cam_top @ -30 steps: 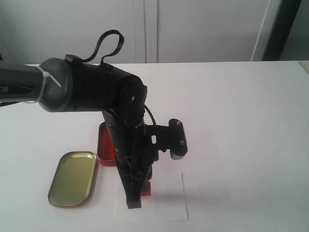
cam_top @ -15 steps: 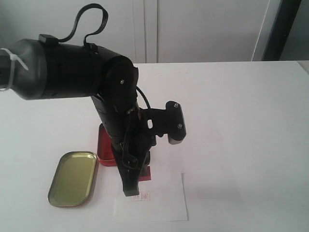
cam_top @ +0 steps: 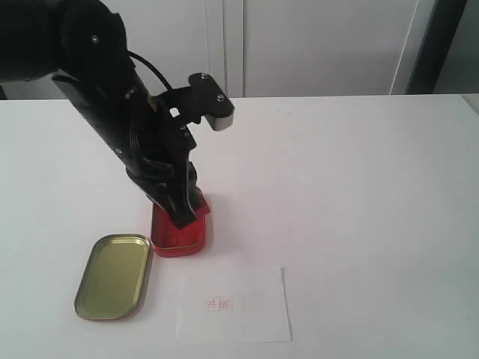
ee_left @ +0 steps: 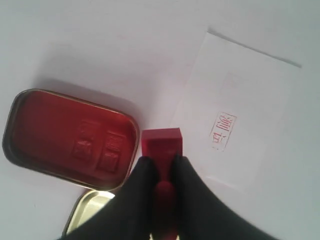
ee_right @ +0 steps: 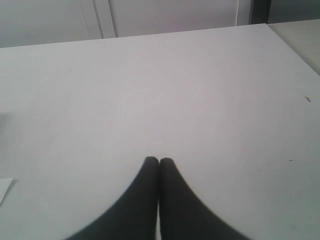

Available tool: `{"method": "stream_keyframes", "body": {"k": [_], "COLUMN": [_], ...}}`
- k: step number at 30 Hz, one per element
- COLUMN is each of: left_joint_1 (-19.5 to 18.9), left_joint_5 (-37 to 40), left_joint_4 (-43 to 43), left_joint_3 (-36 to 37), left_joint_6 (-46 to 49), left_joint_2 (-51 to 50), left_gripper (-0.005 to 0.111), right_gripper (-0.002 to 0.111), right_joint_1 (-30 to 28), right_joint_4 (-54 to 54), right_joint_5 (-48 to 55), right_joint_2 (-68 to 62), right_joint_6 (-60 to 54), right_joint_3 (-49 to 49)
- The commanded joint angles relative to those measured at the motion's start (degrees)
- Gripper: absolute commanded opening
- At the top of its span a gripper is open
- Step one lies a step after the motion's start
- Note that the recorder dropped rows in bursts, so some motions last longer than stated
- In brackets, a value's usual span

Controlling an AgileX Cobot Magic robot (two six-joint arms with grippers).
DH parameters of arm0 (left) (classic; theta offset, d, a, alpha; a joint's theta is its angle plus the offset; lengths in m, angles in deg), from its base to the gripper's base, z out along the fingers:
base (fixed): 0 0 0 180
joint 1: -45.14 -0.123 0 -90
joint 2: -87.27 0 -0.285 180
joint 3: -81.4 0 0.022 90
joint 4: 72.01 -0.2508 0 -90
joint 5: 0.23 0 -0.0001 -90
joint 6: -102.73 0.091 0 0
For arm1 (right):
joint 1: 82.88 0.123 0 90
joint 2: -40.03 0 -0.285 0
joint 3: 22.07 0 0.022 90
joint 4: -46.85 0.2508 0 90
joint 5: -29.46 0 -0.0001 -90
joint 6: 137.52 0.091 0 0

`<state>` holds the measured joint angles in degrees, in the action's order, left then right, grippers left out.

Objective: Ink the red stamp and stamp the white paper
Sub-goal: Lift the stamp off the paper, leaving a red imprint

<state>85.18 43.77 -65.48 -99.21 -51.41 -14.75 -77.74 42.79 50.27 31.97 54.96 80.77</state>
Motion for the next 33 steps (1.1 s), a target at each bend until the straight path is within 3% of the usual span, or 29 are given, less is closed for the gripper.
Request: {"method": "stream_keyframes", "body": {"k": [1,14,25,33], "left_joint_1": [-3.4,-11.3,-11.4,-11.3], "left_joint_5": [2.7,7.8,-2.5,-3.9], "left_joint_4": [4.7,17.5,35.2,42.6], "left_joint_3": [0.2,0.4,3.1,3.1], "left_joint_6": [1.6,9.0,11.7,11.6], "left_joint_2": [2.1,3.6,2.7,-2.3], "left_gripper": [0.0,0.0,0.0,0.0], "right_gripper": [0.0,0.0,0.0,0.0], "right_joint_1": [0.1,0.1,0.1,0.1], "right_joint_4": [-0.2,-0.2,-0.2,-0.2], "right_joint_5": [-0.7,-0.7,-0.7,-0.7], "right_joint_2": [0.3,0.3,0.3,0.3], "right_joint_6": [0.2,0.2,0.2,0.2], "right_joint_3": [-0.1,-0.1,-0.1,-0.1]}}
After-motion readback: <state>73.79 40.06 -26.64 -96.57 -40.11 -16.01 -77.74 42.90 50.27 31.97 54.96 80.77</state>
